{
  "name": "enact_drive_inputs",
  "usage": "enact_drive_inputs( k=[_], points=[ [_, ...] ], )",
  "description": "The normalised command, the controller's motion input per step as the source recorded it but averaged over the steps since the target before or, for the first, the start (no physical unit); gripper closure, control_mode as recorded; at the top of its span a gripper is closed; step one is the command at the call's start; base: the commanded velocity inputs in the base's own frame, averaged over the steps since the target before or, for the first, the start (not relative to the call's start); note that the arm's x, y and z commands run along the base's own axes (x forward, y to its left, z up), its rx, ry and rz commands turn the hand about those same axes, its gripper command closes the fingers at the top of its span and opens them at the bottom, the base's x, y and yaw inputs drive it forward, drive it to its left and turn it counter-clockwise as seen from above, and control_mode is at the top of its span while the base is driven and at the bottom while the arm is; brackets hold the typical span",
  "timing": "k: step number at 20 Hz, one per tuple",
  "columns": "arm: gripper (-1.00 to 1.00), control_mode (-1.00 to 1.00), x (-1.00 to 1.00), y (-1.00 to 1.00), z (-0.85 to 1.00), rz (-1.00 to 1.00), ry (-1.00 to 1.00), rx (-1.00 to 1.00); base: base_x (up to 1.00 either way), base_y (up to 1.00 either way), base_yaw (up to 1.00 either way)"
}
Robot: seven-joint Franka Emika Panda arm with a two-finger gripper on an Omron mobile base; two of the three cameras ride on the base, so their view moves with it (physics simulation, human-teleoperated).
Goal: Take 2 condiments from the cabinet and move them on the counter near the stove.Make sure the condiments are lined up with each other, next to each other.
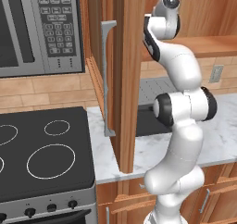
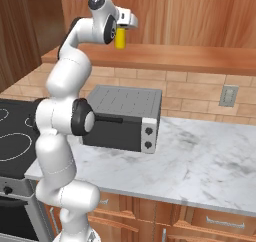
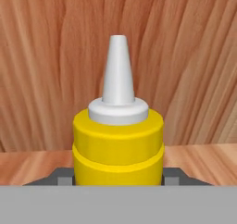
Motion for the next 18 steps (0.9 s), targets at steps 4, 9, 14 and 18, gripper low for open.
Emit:
enact_drive_inputs(
  k=[4, 9, 14, 18],
  points=[
    [1.0, -1.0, -0.79, 0.0, 0.0, 0.0, -0.09, 0.01, 0.0, 0.0, 0.0],
    [1.0, -1.0, -0.99, 0.0, 0.0, 0.0, -0.11, 0.02, 0.0, 0.0, 0.0],
    [1.0, -1.0, -1.0, 0.0, 0.0, 0.0, -0.1, 0.02, 0.0, 0.0, 0.0],
    [1.0, -1.0, -1.0, 0.0, 0.08, 0.0, -0.03, 0.01, 0.0, 0.0, 0.0]
  ],
)
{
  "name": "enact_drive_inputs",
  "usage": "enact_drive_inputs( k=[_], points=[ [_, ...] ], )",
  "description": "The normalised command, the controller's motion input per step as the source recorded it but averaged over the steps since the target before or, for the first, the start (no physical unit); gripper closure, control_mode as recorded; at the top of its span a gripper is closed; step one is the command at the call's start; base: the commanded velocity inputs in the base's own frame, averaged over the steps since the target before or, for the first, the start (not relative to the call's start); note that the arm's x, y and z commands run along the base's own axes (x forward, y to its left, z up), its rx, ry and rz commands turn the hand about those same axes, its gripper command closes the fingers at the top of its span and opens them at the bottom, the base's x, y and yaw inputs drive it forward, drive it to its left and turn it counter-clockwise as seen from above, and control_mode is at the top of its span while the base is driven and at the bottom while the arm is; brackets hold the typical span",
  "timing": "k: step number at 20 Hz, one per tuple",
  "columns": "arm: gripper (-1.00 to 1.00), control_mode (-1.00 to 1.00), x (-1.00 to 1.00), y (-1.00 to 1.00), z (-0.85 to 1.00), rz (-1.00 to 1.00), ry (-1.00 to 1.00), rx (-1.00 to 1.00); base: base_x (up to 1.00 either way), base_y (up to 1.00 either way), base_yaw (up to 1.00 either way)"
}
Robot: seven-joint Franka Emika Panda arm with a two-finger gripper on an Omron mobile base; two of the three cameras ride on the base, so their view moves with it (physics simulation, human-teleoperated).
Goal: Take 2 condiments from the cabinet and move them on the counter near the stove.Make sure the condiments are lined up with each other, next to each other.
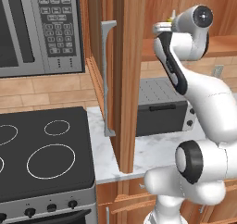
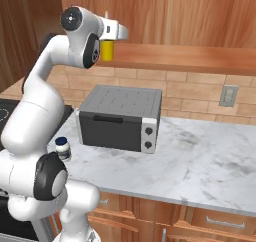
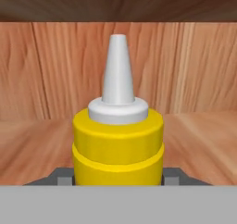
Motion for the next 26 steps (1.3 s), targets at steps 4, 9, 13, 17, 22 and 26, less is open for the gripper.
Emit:
enact_drive_inputs(
  k=[4, 9, 13, 17, 22, 26],
  points=[
    [1.0, -1.0, -1.0, 0.0, 0.31, 0.0, 0.0, 0.02, 0.0, 0.0, 0.0],
    [1.0, -1.0, -1.0, 0.0, 0.54, 0.0, 0.0, 0.02, 0.0, 0.0, 0.0],
    [1.0, -1.0, -1.0, 0.0, 0.58, 0.07, 0.0, 0.01, 0.0, 0.0, 0.0],
    [1.0, -1.0, -1.0, -0.03, 0.2, 0.16, 0.0, 0.0, 0.0, 0.0, 0.0],
    [1.0, -1.0, -0.96, 0.0, -0.09, 0.25, 0.0, 0.06, 0.0, 0.0, 0.0],
    [1.0, -1.0, -0.69, 0.0, -0.46, 0.33, 0.0, 0.11, 0.0, 0.0, 0.0]
  ],
)
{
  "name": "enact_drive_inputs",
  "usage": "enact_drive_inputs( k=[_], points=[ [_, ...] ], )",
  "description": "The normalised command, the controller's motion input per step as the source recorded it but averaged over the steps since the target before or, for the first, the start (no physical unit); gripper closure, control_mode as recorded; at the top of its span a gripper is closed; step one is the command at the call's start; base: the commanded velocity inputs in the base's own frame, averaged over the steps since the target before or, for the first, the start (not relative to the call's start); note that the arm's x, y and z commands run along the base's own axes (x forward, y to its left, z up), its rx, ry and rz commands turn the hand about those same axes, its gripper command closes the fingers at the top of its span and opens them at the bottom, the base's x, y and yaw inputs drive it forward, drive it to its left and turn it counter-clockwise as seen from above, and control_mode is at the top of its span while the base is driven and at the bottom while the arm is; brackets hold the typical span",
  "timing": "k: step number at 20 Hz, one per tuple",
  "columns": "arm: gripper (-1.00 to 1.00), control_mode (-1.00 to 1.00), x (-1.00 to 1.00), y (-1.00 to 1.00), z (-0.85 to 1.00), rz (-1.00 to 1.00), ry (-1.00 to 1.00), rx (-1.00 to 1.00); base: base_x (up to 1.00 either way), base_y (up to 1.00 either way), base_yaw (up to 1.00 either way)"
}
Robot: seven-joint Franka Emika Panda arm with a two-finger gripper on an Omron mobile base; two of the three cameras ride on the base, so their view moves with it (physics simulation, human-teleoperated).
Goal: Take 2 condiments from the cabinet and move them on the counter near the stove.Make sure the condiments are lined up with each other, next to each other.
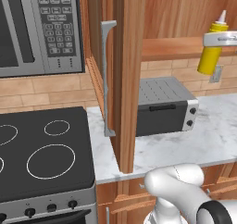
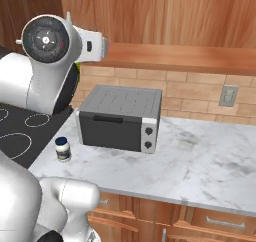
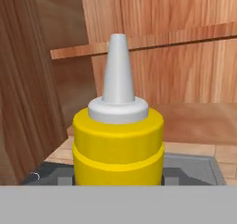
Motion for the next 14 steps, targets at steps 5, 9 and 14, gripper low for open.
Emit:
enact_drive_inputs(
  k=[5, 9, 14],
  points=[
    [1.0, -1.0, -0.36, 0.0, -0.58, 0.35, 0.0, 0.12, 0.0, 0.0, 0.0],
    [1.0, -1.0, -0.18, 0.03, -0.57, 0.3, 0.0, 0.1, 0.0, 0.0, 0.0],
    [1.0, -1.0, -0.02, 0.11, -0.52, 0.28, 0.0, 0.09, 0.0, 0.0, 0.0]
  ],
)
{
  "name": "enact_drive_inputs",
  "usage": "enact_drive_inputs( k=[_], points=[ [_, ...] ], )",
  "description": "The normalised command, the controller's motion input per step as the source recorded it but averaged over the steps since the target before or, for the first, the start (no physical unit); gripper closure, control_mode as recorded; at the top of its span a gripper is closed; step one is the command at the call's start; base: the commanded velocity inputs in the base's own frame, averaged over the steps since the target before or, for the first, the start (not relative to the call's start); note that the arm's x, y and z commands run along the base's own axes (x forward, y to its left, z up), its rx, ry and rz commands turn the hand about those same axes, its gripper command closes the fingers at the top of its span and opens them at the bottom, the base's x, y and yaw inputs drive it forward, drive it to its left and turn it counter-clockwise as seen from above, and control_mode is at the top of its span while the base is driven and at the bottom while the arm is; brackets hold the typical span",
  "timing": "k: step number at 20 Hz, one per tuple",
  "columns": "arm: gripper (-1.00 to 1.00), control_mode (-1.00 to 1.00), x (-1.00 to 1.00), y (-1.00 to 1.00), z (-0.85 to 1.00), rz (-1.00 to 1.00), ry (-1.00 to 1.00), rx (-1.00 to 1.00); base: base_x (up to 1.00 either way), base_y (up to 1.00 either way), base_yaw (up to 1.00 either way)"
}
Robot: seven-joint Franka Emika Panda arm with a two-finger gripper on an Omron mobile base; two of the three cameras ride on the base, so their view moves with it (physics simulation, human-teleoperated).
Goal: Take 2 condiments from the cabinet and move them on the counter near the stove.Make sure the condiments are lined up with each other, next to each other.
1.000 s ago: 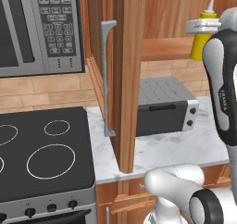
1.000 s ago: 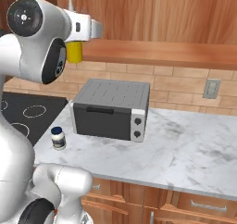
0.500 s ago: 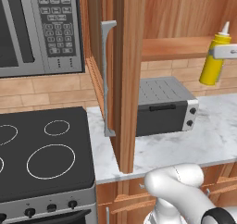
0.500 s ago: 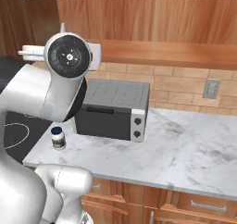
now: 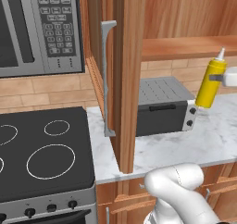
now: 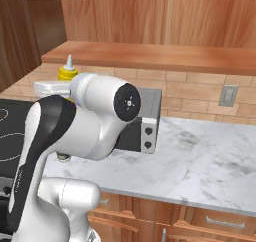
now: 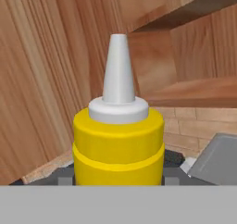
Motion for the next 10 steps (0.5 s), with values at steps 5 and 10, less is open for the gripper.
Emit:
enact_drive_inputs(
  k=[5, 10],
  points=[
    [1.0, -1.0, 0.0, 0.23, -0.39, 0.28, 0.0, 0.09, 0.0, 0.0, 0.0],
    [1.0, -1.0, 0.01, 0.31, -0.34, 0.26, -0.07, 0.07, 0.0, 0.0, 0.0]
  ],
)
